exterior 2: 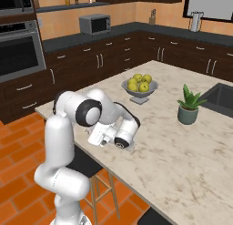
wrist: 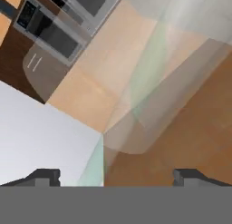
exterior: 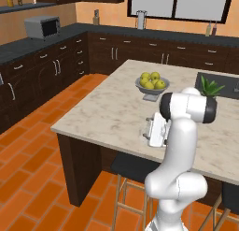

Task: Take a straw from the drawer in front and place it inside the glass cup on the dining counter.

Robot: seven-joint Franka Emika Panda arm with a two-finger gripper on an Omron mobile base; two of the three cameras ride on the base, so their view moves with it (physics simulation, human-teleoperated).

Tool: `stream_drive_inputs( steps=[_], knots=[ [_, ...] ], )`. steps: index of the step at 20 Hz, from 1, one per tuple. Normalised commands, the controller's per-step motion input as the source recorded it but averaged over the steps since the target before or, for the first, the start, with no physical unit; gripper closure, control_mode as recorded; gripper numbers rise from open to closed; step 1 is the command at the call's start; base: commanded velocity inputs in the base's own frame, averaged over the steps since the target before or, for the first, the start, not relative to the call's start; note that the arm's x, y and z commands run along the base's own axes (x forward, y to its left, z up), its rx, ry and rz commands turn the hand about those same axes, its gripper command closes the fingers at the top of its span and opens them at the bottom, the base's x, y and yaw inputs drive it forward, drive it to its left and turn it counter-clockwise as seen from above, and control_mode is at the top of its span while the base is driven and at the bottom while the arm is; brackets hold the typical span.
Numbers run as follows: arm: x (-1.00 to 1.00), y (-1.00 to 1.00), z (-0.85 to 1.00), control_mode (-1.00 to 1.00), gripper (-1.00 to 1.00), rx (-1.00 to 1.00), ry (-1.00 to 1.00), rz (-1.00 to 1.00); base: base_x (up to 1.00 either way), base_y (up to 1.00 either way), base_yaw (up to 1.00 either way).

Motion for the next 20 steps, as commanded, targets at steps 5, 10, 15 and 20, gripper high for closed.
stream_drive_inputs(
  steps=[5,10,15,20],
  knots=[
    [0.32,0.1,-0.1,-1.0,-1.0,0.0,-0.3,-0.02,0.0,0.0,0.0],
    [0.37,0.02,0.07,-1.0,-1.0,0.05,-0.33,-0.04,0.0,0.0,0.0],
    [-0.03,0.0,0.89,-1.0,-1.0,0.01,-0.34,-0.08,0.0,0.0,0.0],
    [-0.59,0.01,1.0,-1.0,-1.0,-0.16,-0.24,-0.12,0.0,0.0,0.0]
  ],
)
